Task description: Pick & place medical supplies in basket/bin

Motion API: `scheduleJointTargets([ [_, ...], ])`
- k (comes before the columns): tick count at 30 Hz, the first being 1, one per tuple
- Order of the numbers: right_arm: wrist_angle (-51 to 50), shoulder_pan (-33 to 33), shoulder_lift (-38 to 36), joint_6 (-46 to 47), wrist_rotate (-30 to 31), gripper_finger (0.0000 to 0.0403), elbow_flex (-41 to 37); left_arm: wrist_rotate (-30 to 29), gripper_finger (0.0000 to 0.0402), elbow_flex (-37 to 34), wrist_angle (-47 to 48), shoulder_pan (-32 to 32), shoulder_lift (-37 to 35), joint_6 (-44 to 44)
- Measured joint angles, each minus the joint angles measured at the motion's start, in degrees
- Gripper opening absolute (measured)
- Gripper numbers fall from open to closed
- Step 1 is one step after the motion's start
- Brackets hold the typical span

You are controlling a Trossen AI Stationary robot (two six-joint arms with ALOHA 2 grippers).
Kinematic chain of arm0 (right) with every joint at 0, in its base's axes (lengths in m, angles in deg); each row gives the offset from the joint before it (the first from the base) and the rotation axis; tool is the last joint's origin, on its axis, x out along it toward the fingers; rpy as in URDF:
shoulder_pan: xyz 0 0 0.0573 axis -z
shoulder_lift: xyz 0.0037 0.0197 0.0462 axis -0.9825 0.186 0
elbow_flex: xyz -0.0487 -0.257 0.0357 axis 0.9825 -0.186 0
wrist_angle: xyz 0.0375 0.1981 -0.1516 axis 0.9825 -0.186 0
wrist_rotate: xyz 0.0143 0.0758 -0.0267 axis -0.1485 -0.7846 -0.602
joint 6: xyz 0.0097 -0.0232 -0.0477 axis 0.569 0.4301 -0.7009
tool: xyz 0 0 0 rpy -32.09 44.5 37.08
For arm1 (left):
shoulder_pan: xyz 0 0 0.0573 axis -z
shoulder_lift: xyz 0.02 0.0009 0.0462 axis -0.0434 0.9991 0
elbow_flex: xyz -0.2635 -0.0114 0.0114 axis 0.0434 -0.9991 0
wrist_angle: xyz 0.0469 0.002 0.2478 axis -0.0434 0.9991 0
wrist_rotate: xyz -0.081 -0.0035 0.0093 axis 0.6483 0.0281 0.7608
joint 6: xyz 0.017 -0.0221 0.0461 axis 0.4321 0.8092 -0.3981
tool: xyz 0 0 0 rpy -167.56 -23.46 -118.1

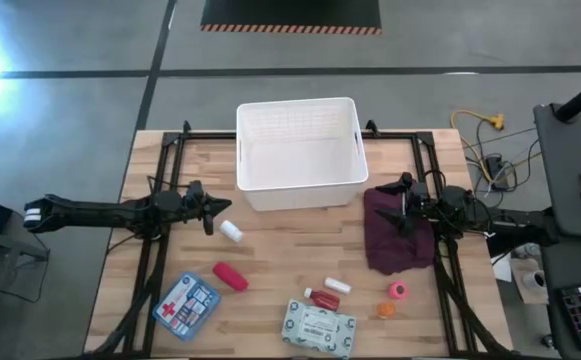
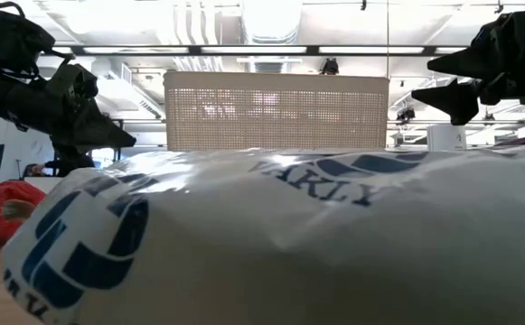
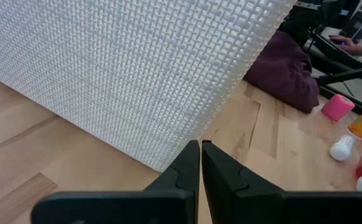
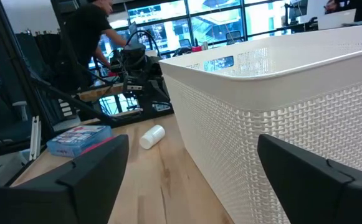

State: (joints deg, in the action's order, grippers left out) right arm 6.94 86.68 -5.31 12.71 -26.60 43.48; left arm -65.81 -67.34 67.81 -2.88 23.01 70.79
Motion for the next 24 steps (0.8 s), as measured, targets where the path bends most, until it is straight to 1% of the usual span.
scheduleJointTargets([
  [5,0.0,0.0,0.0,0.0,0.0,0.0341,0.0,0.0,0.0000,0.0,0.0,0.0,0.0,0.0],
  [13,0.0,0.0,0.0,0.0,0.0,0.0350,0.0,0.0,0.0000,0.0,0.0,0.0,0.0,0.0],
  [24,0.0,0.0,0.0,0.0,0.0,0.0341,0.0,0.0,0.0000,0.0,0.0,0.0,0.0,0.0],
])
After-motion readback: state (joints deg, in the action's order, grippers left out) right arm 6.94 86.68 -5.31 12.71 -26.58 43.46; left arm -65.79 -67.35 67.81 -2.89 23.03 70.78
